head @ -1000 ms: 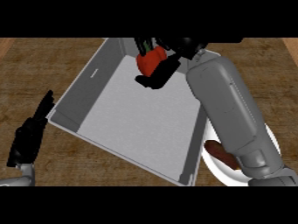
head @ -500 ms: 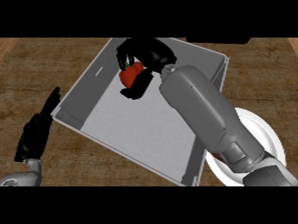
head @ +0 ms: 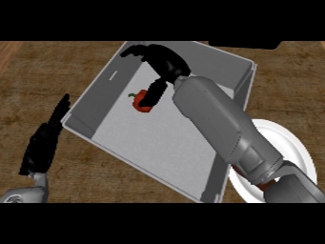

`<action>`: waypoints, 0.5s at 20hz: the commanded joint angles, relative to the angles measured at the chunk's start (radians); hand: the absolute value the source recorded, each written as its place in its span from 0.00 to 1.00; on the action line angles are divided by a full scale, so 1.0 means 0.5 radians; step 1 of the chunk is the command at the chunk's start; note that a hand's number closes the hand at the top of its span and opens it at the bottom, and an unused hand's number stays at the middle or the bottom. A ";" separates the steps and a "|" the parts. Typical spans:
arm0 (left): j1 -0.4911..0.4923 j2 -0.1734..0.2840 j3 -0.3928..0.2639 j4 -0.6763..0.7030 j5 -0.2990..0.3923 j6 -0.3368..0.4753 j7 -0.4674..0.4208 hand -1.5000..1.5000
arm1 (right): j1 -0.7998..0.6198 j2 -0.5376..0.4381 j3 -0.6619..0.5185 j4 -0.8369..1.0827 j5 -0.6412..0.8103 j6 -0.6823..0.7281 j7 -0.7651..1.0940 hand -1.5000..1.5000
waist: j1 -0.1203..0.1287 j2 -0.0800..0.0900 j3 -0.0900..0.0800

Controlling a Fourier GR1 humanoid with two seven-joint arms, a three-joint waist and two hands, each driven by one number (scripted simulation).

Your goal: Pick the bell pepper from the plate and place it in the cardboard box

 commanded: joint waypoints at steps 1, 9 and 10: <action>-0.093 -0.014 0.012 0.051 -0.002 0.016 0.048 0.50 | -0.013 0.001 -0.118 0.016 -0.258 -0.150 -0.082 0.00 | -0.009 0.005 0.001; 0.109 -0.001 0.013 -0.118 0.035 -0.017 0.016 0.50 | -0.007 0.001 -0.621 0.104 -0.687 -0.192 -0.308 0.00 | -0.043 -0.004 0.004; -0.027 0.024 0.054 -0.006 0.013 0.006 0.048 0.50 | -0.063 -0.004 -0.668 0.140 -0.719 -0.163 -0.308 0.00 | -0.068 0.002 0.002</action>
